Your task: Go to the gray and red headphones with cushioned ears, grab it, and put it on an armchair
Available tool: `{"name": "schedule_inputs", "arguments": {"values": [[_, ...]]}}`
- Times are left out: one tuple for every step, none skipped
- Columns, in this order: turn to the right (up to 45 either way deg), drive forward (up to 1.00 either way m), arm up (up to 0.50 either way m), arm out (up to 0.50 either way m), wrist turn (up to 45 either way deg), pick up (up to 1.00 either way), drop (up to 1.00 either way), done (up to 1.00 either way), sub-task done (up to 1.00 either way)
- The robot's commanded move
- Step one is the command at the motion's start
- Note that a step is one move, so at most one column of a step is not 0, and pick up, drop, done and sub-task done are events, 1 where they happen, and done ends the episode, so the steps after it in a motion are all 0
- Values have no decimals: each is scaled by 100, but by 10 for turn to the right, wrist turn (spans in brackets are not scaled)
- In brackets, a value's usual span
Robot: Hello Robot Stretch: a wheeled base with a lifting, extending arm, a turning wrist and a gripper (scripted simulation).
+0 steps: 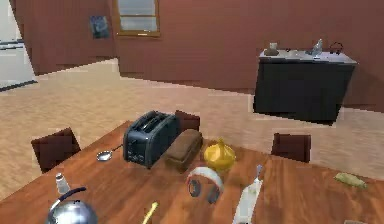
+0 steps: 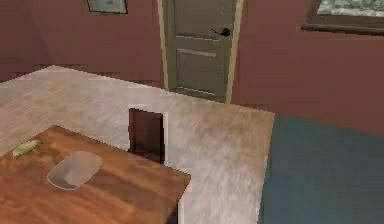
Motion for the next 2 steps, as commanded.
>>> {"name": "schedule_inputs", "arguments": {"values": [[-450, 0, 0, 0, 0, 0, 0, 0, 0], [-360, 0, 0, 0, 0, 0, 0, 0, 0]]}}
